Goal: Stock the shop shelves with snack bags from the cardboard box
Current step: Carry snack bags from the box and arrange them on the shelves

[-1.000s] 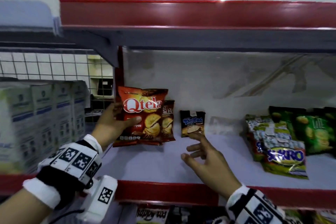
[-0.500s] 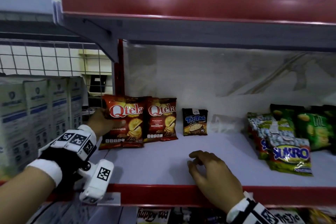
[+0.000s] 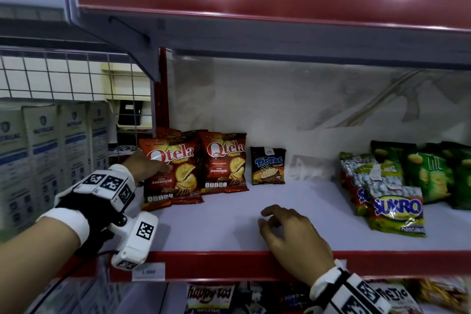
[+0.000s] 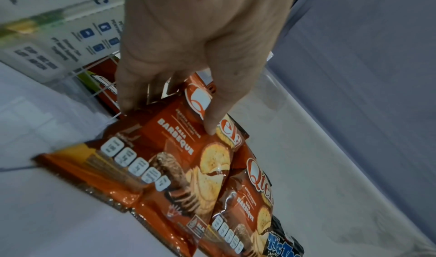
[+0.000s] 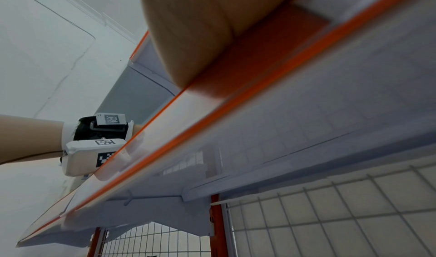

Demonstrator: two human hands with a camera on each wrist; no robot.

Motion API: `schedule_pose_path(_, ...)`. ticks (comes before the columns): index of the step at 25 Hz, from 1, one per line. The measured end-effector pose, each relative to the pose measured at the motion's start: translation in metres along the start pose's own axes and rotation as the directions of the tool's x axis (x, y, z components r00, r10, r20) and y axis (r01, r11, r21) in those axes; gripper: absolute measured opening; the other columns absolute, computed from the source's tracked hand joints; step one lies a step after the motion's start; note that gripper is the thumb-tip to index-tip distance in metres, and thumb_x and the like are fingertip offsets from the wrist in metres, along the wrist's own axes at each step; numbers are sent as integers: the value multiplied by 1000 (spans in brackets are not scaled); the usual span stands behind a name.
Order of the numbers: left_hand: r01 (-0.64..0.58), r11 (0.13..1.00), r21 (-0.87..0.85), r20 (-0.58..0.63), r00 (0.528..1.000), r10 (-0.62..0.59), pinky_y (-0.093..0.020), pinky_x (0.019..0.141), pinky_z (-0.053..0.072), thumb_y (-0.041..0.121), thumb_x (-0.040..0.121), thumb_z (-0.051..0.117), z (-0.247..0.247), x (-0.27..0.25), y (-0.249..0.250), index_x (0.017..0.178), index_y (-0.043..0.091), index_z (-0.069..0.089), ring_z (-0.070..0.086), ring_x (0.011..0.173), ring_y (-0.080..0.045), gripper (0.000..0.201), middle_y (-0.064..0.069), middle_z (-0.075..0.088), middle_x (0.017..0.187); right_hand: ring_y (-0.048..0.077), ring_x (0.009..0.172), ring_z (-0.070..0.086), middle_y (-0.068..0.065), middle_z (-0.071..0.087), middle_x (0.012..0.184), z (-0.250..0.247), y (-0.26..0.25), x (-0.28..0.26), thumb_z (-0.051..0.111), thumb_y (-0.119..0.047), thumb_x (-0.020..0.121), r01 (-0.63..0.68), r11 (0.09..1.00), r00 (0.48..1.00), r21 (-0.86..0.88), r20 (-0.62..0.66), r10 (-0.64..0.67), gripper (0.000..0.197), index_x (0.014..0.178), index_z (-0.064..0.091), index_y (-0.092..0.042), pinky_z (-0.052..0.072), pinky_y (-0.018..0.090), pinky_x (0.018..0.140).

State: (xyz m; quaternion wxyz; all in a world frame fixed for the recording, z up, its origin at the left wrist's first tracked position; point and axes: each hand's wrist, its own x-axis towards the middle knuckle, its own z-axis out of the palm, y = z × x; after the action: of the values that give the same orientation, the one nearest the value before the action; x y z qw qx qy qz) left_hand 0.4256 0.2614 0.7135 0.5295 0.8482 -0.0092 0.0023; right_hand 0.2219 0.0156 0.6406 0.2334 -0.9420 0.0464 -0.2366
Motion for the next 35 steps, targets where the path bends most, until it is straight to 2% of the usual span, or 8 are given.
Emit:
schedule_pose_path(5, -93, 994, -51, -131, 988, 85, -39, 97, 44, 11, 75, 79, -2, -6, 10, 134, 0, 42, 54, 117, -33, 71, -16, 54, 133, 7, 100, 55, -12, 64, 100, 2, 4, 1, 48, -46, 91, -10, 1000, 1000, 30, -4, 10, 29, 118, 53, -37, 45, 23, 82)
schedule_pose_path(10, -453, 890, -46, -232, 872, 432, -44, 96, 47, 7, 86, 66, 10, -42, 29, 141, 19, 34, 57, 110, -27, 64, -10, 56, 125, 6, 96, 58, -13, 64, 94, 2, 5, -6, 56, -30, 89, 99, 992, 985, 81, -151, -86, 24, 113, 61, -33, 46, 21, 81)
schedule_pose_path(15, -522, 851, -57, -143, 848, 510, -19, 64, 44, 19, 90, 61, 47, -106, 42, 97, 22, 64, 63, 80, -12, 8, 2, 69, 85, 9, 84, 61, -2, 69, 87, -9, 11, -13, 65, -3, 82, 348, 910, 886, 225, -397, -241, 15, 93, 71, -11, 46, 15, 76)
schedule_pose_path(17, -543, 838, -51, -107, 838, 536, -14, 59, 44, 21, 90, 61, 66, -131, 40, 85, 26, 65, 62, 75, -4, 8, 5, 69, 78, 7, 85, 59, -3, 68, 86, -16, 17, -19, 64, -1, 82, 373, 887, 871, 272, -433, -233, 15, 91, 70, -11, 44, 12, 74)
schedule_pose_path(22, -528, 845, -84, -60, 849, 524, -28, 69, 50, 20, 90, 61, 119, -192, 30, 80, 25, 66, 64, 73, -10, 13, 6, 71, 77, 3, 86, 55, -7, 66, 84, -42, 55, -51, 64, -3, 82, 427, 850, 842, 309, -479, -248, 15, 90, 70, -15, 44, 12, 74)
schedule_pose_path(26, -523, 841, -134, -97, 852, 514, -11, 59, 48, 22, 89, 62, 174, -252, 11, 82, 22, 70, 62, 64, -6, 10, 5, 71, 72, 4, 86, 57, -11, 65, 84, -63, 109, -94, 63, -6, 82, 426, 819, 856, 385, -465, -227, 14, 87, 69, -17, 44, 13, 78)
schedule_pose_path(31, -362, 883, -299, -56, 930, 363, -29, 70, 56, 13, 88, 63, 260, -325, -59, 85, 19, 70, 68, 72, -20, 9, -5, 72, 75, 5, 85, 57, -12, 64, 86, -41, 187, -170, 60, -13, 85, 258, 837, 954, 483, -263, -142, 12, 89, 69, -21, 47, 21, 78)
schedule_pose_path(35, -157, 962, -222, 86, 980, 180, -18, 69, 50, 4, 89, 60, 330, -363, -129, 85, 23, 65, 64, 81, -17, 20, 2, 70, 85, 4, 90, 58, -15, 62, 92, -6, 244, -231, 60, -13, 88, 56, 853, 998, 518, -33, -46, 14, 95, 68, -22, 50, 21, 78)
